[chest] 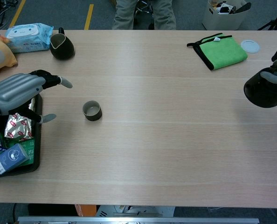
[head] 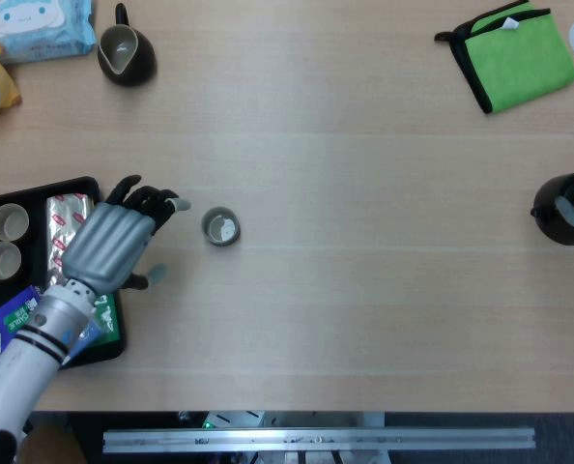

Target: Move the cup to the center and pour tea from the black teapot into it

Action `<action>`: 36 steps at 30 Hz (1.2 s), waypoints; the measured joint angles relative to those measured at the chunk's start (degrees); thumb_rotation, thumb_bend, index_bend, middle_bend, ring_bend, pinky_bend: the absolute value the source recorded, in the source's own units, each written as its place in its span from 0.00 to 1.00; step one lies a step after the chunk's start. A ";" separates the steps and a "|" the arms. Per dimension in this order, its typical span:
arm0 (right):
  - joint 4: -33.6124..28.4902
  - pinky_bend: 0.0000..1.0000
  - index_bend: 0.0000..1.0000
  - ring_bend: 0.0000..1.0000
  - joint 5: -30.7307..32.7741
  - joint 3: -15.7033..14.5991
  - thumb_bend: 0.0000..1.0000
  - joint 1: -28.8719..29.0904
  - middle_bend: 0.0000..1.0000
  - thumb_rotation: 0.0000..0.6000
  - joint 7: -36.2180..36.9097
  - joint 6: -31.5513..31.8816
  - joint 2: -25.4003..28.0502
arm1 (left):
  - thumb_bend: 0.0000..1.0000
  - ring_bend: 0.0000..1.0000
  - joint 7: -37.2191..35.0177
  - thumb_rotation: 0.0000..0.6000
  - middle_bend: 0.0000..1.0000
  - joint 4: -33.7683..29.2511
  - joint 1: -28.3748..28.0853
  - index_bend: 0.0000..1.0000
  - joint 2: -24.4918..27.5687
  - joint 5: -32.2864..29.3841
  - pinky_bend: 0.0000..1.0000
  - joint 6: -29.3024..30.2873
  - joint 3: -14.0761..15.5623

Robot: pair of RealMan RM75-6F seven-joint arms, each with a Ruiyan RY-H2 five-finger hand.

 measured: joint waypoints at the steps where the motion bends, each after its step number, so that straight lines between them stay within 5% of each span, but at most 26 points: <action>1: 0.14 0.00 1.00 0.90 -0.04 0.00 0.33 0.00 0.95 0.81 0.05 -0.03 -0.04 | 0.27 0.15 1.38 1.00 0.18 0.51 -0.67 0.19 -1.06 -1.64 0.08 -0.53 -0.23; 22: 1.78 0.00 1.00 0.90 -0.34 0.00 0.32 0.05 0.95 0.81 1.91 -0.93 -0.27 | 0.27 0.14 16.57 1.00 0.16 10.32 -11.57 0.22 -17.02 -24.12 0.08 -2.23 -2.45; 36: 2.54 0.00 1.00 0.90 -0.62 -0.16 0.32 -0.30 0.95 0.81 3.34 -1.01 0.06 | 0.27 0.14 18.77 1.00 0.16 14.68 -15.67 0.22 -20.90 -28.78 0.08 -1.89 -0.83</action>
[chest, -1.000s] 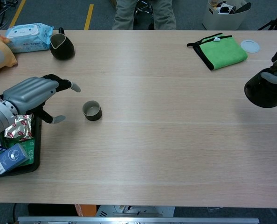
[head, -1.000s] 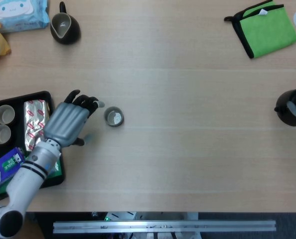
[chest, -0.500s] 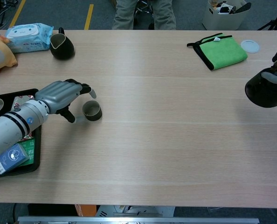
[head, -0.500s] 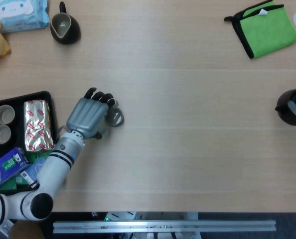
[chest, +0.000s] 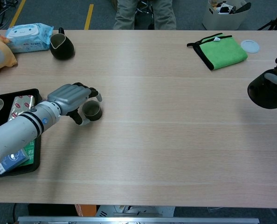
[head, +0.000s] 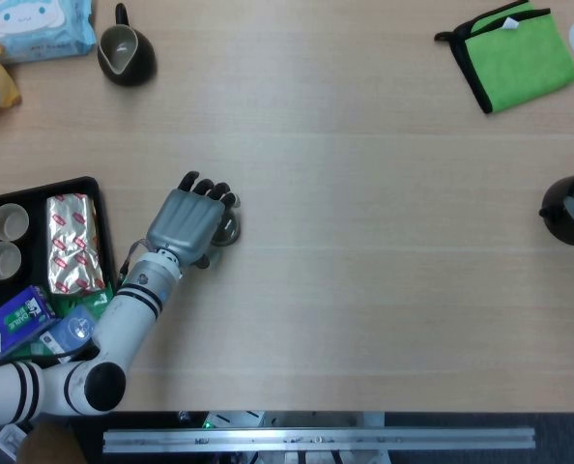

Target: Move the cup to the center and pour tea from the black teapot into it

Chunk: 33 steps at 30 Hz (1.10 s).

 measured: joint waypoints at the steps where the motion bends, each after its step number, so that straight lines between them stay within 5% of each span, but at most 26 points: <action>1: 0.00 0.00 1.00 0.90 -0.02 -0.01 0.32 -0.01 0.95 0.81 0.07 -0.01 0.02 | 0.27 0.14 -0.15 1.00 0.16 0.24 -0.10 0.22 -0.12 0.01 0.08 0.05 0.11; 33: 1.32 0.00 1.00 0.90 -0.72 -0.25 0.32 -0.58 0.95 0.82 2.54 -0.11 -0.10 | 0.27 0.15 -3.06 1.00 0.23 4.40 -2.47 0.38 -2.81 3.09 0.08 -0.05 1.94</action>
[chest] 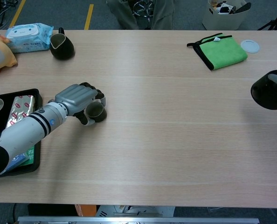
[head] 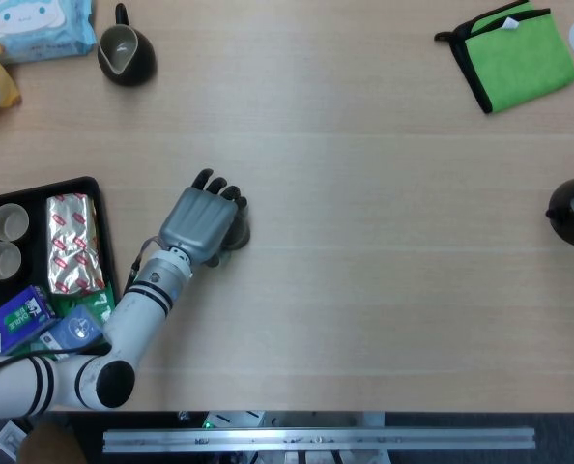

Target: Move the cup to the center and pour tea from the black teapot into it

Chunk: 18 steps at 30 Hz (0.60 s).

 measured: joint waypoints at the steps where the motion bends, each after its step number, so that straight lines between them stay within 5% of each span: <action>1: 0.01 0.00 1.00 0.90 -0.02 0.03 0.32 0.05 0.95 0.82 0.06 -0.04 -0.08 | 0.27 0.15 0.08 1.00 0.23 -0.42 -0.21 0.38 0.08 -0.05 0.08 -0.09 -0.13; 18: -0.23 0.00 1.00 0.91 -0.74 0.12 0.32 -0.03 0.95 0.82 1.03 0.45 0.07 | 0.27 0.15 4.76 1.00 0.23 -4.68 -5.69 0.38 -2.97 -3.17 0.08 0.07 -2.86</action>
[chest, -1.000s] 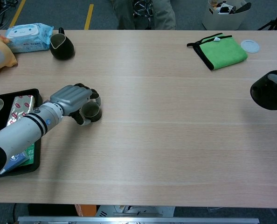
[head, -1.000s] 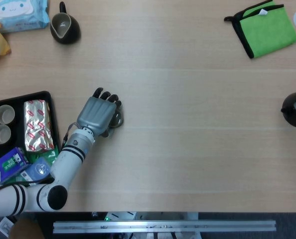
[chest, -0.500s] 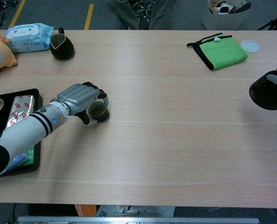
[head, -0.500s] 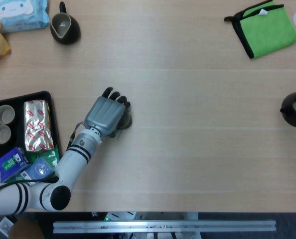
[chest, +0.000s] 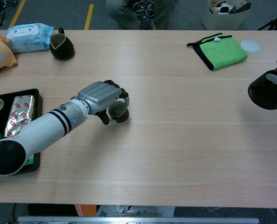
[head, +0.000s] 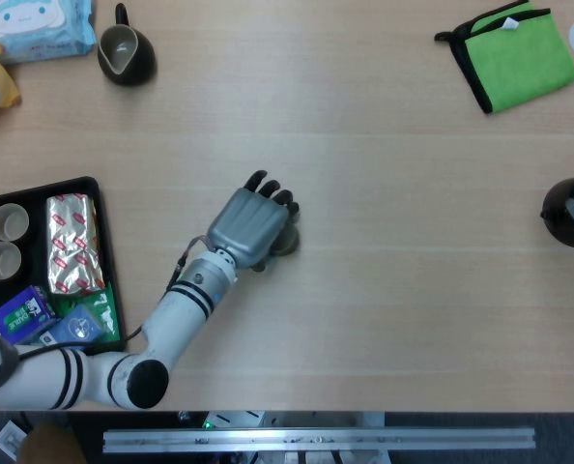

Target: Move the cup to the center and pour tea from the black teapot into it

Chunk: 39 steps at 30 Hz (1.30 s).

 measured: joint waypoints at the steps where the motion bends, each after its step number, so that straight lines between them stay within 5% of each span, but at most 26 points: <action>1: 0.01 0.00 1.00 0.91 -0.02 -0.01 0.32 -0.02 0.95 0.82 0.08 0.01 0.04 | 0.27 0.15 0.49 1.00 0.23 0.05 -0.48 0.38 -0.61 -0.40 0.08 0.04 -0.16; 23: 0.69 0.00 1.00 0.91 -0.26 -0.20 0.32 -0.66 0.95 0.83 1.52 0.46 0.52 | 0.27 0.15 5.97 1.00 0.22 9.61 -7.15 0.35 -11.11 -9.15 0.08 0.46 -2.39; 31: 0.44 0.00 1.00 0.91 -0.24 -0.17 0.32 -0.73 0.95 0.83 1.33 0.52 0.67 | 0.27 0.14 6.34 1.00 0.17 9.37 -7.67 0.14 -10.74 -11.09 0.08 0.20 -2.35; 39: -0.29 0.00 1.00 0.91 -0.39 -0.07 0.32 -0.73 0.95 0.84 0.74 0.76 0.75 | 0.27 0.13 5.92 1.00 0.14 5.11 -7.50 0.06 -8.02 -11.24 0.08 1.21 -2.17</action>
